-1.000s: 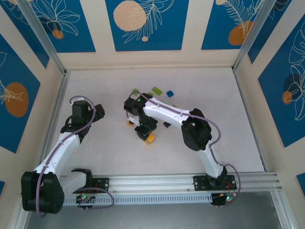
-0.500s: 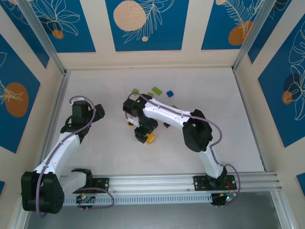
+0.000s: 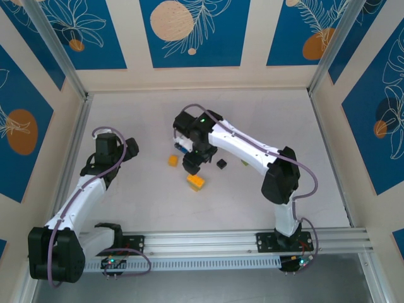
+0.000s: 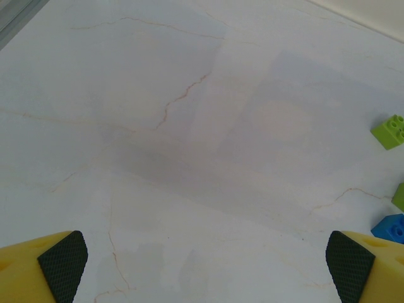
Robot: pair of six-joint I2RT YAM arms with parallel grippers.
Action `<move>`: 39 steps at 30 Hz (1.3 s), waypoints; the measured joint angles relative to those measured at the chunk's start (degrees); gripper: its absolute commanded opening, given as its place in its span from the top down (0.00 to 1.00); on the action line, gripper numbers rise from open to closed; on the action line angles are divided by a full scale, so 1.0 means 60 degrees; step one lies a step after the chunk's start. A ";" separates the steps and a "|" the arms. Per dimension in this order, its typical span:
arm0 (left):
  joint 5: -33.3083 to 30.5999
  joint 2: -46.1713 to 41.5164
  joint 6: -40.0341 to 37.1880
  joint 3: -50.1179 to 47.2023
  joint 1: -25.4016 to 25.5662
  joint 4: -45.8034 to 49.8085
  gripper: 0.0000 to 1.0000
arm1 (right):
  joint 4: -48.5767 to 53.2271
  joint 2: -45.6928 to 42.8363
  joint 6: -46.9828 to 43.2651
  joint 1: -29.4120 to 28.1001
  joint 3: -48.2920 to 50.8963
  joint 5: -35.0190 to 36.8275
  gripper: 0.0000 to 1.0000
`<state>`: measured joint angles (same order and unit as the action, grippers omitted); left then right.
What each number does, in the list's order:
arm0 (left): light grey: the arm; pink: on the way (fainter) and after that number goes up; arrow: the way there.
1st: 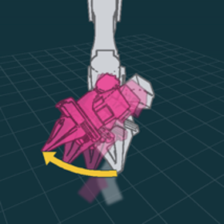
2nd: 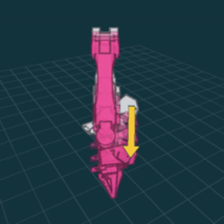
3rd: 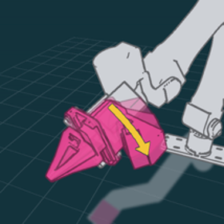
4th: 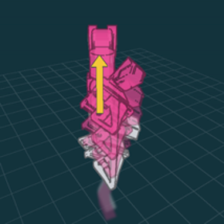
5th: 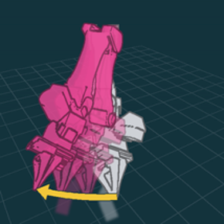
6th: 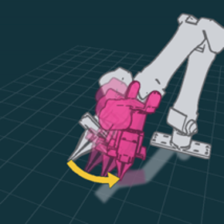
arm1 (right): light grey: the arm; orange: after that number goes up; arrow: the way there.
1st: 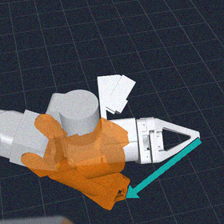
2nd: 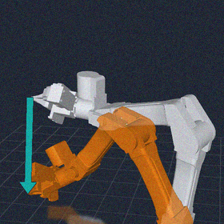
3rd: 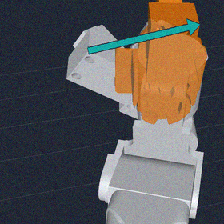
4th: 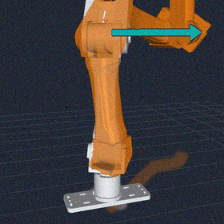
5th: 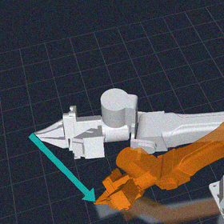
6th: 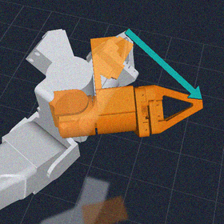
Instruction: Assemble a carrot with lego
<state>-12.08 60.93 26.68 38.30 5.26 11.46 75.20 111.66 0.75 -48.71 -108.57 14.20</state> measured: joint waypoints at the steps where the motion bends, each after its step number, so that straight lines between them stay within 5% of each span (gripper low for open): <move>1: 0.0000 0.0000 0.0004 0.0000 0.0000 0.0000 0.01 | -0.0131 -0.0080 0.0011 0.0197 0.0069 0.0058 0.28; 14: 0.0000 0.0000 0.0000 0.0000 0.0000 0.0000 0.00 | -0.1923 -0.0066 -0.0106 0.2503 0.2728 0.0109 0.31; 33: 0.0000 0.0000 0.0000 0.0000 0.0000 -0.0004 0.01 | -0.2688 0.1300 -0.0248 0.2794 0.2918 -0.0375 0.37; 39: 0.0000 0.0000 0.0000 0.0000 0.0000 -0.0004 0.00 | -0.2685 0.1326 -0.0270 0.2827 0.2918 -0.0452 0.48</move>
<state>-12.08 60.93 26.68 38.30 5.26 11.44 59.09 119.61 -0.86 -31.75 -91.07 11.49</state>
